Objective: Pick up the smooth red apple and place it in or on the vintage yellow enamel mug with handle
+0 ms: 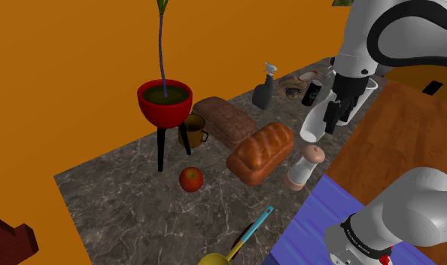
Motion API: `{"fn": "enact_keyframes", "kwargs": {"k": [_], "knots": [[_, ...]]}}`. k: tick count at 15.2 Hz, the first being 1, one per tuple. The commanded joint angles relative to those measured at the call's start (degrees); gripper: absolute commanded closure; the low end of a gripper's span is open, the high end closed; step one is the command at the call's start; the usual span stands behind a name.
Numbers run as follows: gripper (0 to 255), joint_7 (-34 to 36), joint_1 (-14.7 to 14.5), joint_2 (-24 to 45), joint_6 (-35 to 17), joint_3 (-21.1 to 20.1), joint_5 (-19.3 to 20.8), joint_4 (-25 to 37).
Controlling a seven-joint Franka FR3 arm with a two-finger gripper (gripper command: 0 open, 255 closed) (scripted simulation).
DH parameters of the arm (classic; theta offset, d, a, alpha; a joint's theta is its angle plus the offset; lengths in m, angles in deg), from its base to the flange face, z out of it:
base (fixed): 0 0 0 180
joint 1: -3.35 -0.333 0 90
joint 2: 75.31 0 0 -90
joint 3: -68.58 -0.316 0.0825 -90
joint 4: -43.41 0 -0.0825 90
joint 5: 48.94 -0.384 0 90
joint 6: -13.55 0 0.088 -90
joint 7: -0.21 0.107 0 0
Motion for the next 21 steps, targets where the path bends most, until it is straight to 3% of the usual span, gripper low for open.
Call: {"fn": "enact_keyframes", "kwargs": {"k": [1, 12, 21], "knots": [[0, 0.0, 0.0, 0.0, 0.0, 0.0, 0.0, 0.0], [0, 18.03, -3.44, 8.38, -12.48, -12.98, -11.28, -1.13], [0, 32.83, -4.19, 22.44, -23.88, -23.43, -14.13, 4.85]]}}
